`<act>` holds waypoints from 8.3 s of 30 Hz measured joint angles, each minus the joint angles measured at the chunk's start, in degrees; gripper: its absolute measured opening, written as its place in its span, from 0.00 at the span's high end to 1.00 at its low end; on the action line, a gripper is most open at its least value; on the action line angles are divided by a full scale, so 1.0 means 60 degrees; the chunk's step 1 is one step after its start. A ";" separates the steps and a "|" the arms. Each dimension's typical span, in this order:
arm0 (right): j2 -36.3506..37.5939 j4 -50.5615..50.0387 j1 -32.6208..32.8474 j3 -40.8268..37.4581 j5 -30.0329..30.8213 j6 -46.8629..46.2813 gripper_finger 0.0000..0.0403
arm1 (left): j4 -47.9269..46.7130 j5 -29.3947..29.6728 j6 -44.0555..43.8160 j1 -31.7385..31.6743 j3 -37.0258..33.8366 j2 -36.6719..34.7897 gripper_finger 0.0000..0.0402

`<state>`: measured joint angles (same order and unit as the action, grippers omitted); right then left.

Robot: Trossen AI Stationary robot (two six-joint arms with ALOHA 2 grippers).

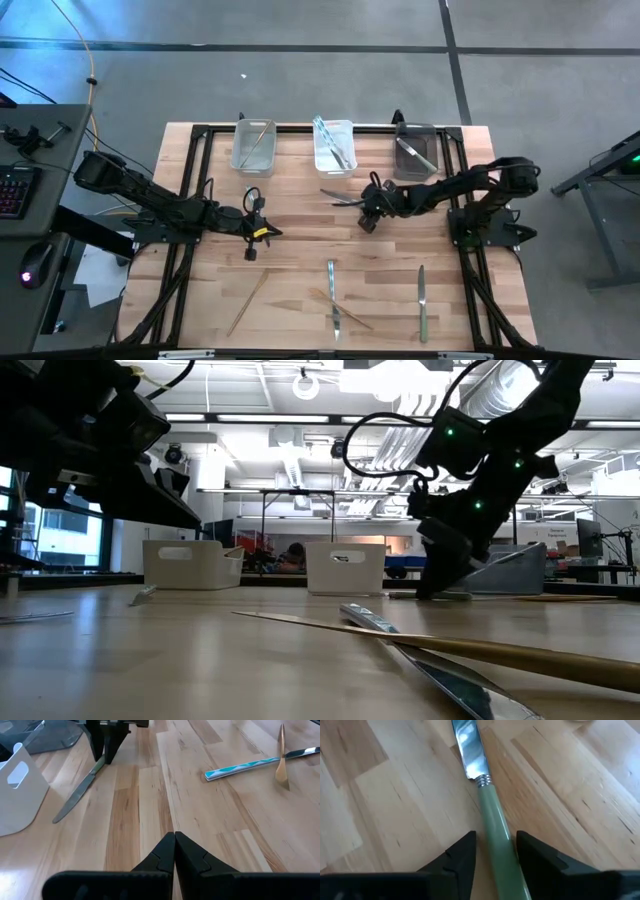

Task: Sort silverware by color (type)
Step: Put the top green table knife into the black bin

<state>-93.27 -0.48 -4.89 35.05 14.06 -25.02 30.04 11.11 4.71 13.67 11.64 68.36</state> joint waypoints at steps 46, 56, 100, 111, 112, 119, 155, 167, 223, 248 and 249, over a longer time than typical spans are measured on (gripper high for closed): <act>0.1227 -0.1781 0.0328 -0.0007 0.0157 -0.0306 0.96 | -0.0029 0.0000 -0.0011 -0.0004 -0.0011 0.0000 1.00; 0.1201 -0.1982 0.0322 -0.0040 -0.0191 -0.0579 0.78 | -0.0025 -0.0003 -0.0007 -0.0004 -0.0011 0.0000 1.00; 0.0243 -0.4319 0.0275 0.2238 -0.0026 0.0680 0.99 | -0.0033 -0.0004 -0.0022 0.0000 -0.0011 0.0000 1.00; 0.0258 -0.5204 0.0848 0.2319 0.0322 -0.0070 1.00 | -0.0036 -0.0004 -0.0018 0.0000 -0.0011 0.0000 1.00; 0.0258 -0.5192 0.0923 0.2237 0.0324 -0.0138 1.00 | -0.0036 -0.0004 -0.0015 -0.0004 -0.0011 0.0000 1.00; 0.0312 -0.5185 0.1436 0.1832 0.0551 -0.0893 1.00 | -0.0036 -0.0004 -0.0011 0.0000 -0.0011 0.0000 1.00; 0.0276 -0.7522 0.1481 0.2187 0.0086 -0.1223 0.56 | -0.0036 -0.0004 -0.0022 0.0000 -0.0011 0.0000 1.00; 0.0396 -0.6366 0.0795 0.1093 -0.0720 -0.0725 0.62 | -0.0040 -0.0004 -0.0022 -0.0002 -0.0011 0.0000 1.00; 0.3288 -1.1428 -0.5100 0.3014 -0.0009 0.1255 1.00 | 0.0011 -0.0004 -0.0018 0.0007 -0.0007 -0.0004 1.00; 0.2556 -1.1398 -0.6084 0.3169 -0.0133 0.1337 0.95 | -0.0022 -0.0004 -0.0025 0.0007 -0.0007 -0.0004 1.00; 0.2556 -1.1270 -0.6087 0.3169 -0.0124 0.1350 0.93 | -0.0025 -0.0004 -0.0025 0.0007 -0.0007 -0.0004 1.00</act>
<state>-77.93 -68.10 -41.41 54.06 13.32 -16.91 29.89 11.09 4.56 13.72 11.60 68.34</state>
